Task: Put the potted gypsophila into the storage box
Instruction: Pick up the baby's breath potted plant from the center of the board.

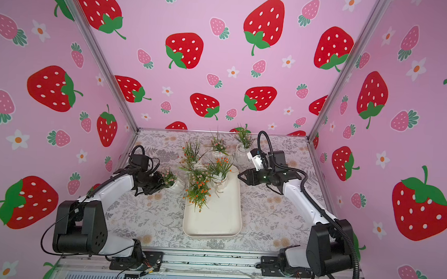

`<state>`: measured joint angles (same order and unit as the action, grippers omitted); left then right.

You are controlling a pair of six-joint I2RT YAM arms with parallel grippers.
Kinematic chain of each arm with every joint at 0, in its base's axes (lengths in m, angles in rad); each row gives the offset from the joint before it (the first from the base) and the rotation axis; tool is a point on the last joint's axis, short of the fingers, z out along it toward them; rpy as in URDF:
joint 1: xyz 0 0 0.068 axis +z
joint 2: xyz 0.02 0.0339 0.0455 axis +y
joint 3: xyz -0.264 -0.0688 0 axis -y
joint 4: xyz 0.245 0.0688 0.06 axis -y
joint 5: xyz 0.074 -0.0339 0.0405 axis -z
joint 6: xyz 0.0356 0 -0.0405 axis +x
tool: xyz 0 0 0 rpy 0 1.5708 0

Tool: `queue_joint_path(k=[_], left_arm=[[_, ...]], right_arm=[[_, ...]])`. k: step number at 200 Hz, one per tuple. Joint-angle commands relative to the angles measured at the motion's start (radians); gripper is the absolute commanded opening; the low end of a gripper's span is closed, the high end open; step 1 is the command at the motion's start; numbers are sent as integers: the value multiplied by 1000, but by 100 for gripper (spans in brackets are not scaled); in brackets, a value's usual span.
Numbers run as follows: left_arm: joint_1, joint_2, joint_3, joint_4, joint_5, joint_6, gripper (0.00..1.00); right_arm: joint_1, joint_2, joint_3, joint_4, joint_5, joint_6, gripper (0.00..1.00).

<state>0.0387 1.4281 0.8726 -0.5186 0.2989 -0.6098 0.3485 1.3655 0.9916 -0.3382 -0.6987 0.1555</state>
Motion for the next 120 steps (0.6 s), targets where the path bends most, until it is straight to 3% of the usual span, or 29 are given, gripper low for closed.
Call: queue_joint_path(k=[1, 30, 42, 75, 120], left_arm=[[-5, -71, 70, -62, 6, 23, 7], [-5, -142, 90, -84, 13, 41, 7], [-6, -168, 102, -96, 24, 51, 0], [-15, -245, 147, -111, 69, 84, 0], [-98, -317, 230, -115, 101, 154, 0]], right_arm=[[-6, -19, -10, -16, -6, -19, 51], [-6, -25, -13, -15, -13, -17, 51], [-6, -26, -13, -15, -13, -16, 51], [-6, -33, -18, -12, -13, -9, 51], [-9, -53, -22, -5, -13, 17, 51]])
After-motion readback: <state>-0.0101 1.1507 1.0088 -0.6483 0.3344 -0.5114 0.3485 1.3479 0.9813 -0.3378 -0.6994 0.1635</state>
